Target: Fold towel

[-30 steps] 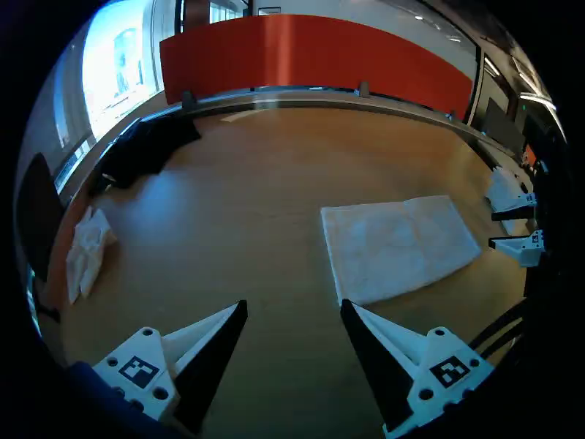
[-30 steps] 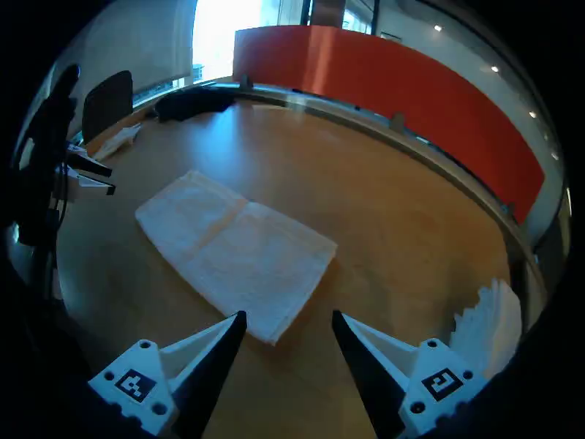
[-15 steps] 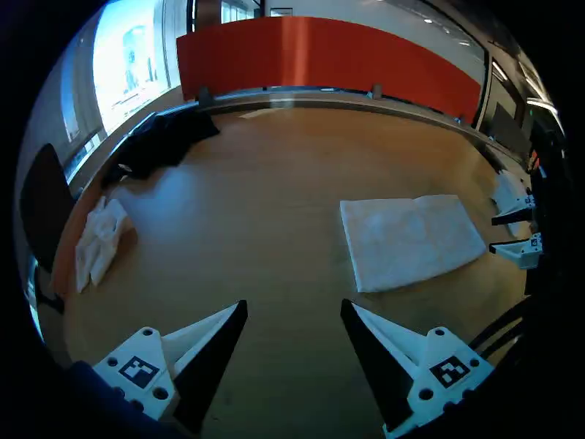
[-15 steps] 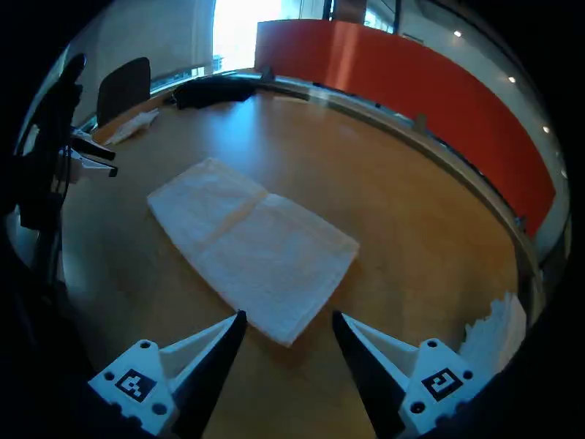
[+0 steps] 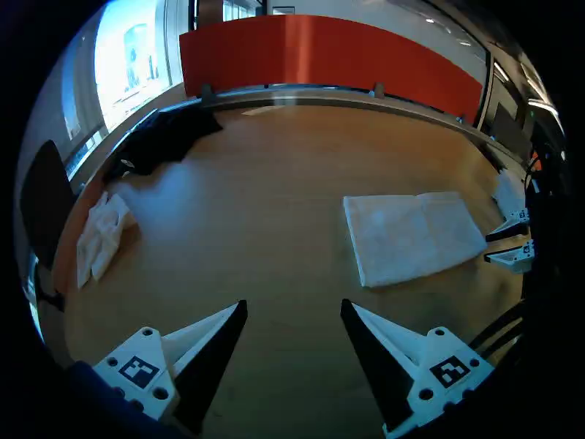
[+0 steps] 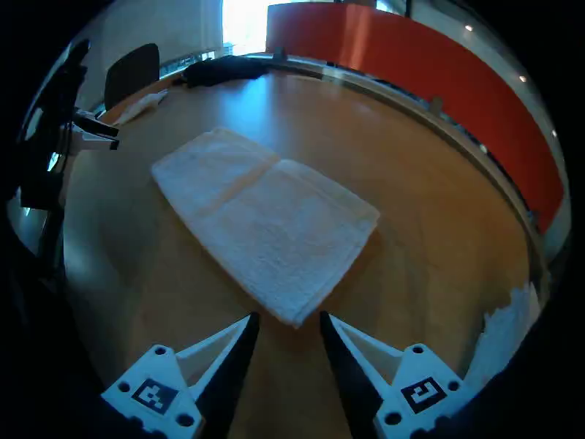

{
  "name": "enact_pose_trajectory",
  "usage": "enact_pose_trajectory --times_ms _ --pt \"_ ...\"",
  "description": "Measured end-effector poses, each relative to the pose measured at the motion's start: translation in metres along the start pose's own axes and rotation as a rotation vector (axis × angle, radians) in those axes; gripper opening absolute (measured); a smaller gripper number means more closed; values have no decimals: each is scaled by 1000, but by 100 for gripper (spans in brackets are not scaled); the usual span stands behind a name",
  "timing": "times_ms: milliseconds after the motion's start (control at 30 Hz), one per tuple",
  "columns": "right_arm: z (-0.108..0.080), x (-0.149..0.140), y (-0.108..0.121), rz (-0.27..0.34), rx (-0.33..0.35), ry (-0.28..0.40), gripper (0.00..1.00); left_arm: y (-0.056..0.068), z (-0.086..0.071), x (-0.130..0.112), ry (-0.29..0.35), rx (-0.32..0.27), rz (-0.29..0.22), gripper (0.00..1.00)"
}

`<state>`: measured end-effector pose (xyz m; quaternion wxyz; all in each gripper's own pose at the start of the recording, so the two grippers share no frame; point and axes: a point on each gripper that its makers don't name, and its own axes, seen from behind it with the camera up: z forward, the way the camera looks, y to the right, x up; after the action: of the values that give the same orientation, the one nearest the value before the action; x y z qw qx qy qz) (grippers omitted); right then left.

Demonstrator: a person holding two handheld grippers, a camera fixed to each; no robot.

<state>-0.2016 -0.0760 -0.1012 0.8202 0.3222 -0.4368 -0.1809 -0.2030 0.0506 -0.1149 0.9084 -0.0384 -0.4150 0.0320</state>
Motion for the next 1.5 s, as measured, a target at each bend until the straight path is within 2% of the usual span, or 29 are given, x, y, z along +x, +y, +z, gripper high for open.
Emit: enact_pose_trajectory --times_ms 167,300,400,567,933,1200,1500 --pt "0 -3 0 -3 22 -10 46 2 0 0 0 -5 -2 95" --pt "1 -5 2 -10 29 -15 45 4 0 0 0 -7 0 95" --pt "0 -7 2 -13 39 -21 35 4 1 1 1 -8 0 95" --pt "3 -7 5 -1 32 -22 12 5 1 1 -1 -8 -1 95" --pt "-9 6 6 7 5 17 11 2 2 1 -5 -4 -7 95" --pt "-36 33 16 6 -39 69 11 0 2 3 -1 0 -5 95" --pt "-69 67 22 -38 -76 117 11 1 1 8 7 -2 -7 95"
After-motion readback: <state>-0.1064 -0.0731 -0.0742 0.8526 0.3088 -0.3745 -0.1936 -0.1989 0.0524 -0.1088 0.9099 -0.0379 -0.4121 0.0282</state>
